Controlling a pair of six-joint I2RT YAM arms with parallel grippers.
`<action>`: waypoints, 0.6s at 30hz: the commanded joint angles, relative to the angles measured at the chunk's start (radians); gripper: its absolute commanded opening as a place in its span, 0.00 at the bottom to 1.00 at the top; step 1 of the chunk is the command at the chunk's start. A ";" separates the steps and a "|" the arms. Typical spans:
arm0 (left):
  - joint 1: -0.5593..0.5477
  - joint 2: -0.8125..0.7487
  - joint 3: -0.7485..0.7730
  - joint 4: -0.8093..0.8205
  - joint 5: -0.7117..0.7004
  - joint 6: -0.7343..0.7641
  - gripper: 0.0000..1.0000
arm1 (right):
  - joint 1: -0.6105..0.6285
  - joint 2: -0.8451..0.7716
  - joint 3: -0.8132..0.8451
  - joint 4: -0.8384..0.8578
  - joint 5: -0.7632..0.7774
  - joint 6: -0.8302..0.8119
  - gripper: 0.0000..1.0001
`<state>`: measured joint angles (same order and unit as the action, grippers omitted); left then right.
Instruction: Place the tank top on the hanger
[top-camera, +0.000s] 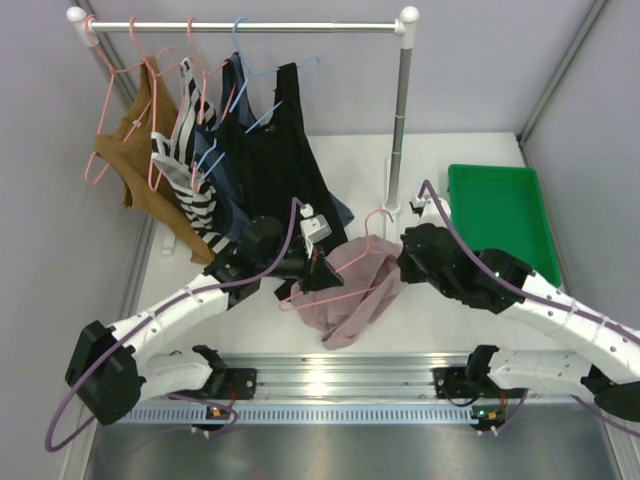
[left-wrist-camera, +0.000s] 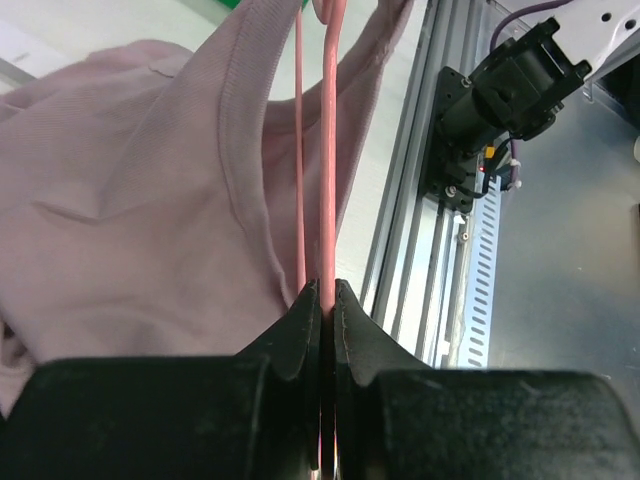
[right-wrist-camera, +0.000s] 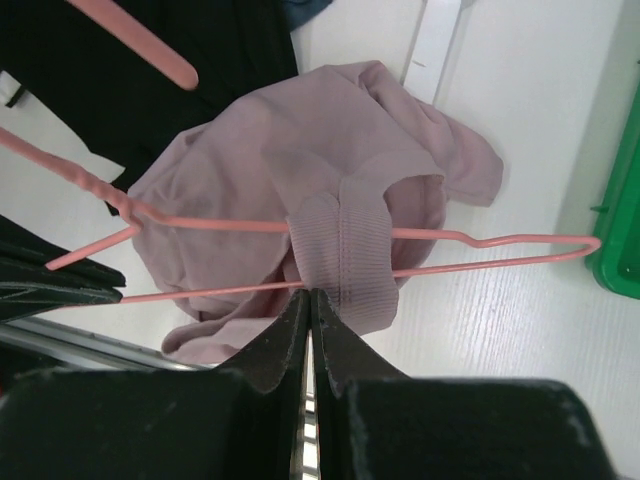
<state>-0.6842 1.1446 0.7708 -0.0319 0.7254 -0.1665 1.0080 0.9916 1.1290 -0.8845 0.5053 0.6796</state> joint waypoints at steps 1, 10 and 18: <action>-0.017 -0.036 -0.054 0.197 0.011 -0.050 0.00 | 0.018 0.019 0.063 -0.016 0.053 -0.021 0.00; -0.087 0.017 -0.088 0.335 -0.015 -0.103 0.00 | 0.017 0.041 0.063 -0.047 0.120 -0.023 0.02; -0.103 0.076 -0.119 0.461 -0.040 -0.163 0.00 | 0.018 -0.048 0.005 0.034 0.102 -0.064 0.50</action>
<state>-0.7815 1.2068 0.6685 0.2512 0.6895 -0.2989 1.0122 1.0046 1.1381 -0.9146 0.5972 0.6506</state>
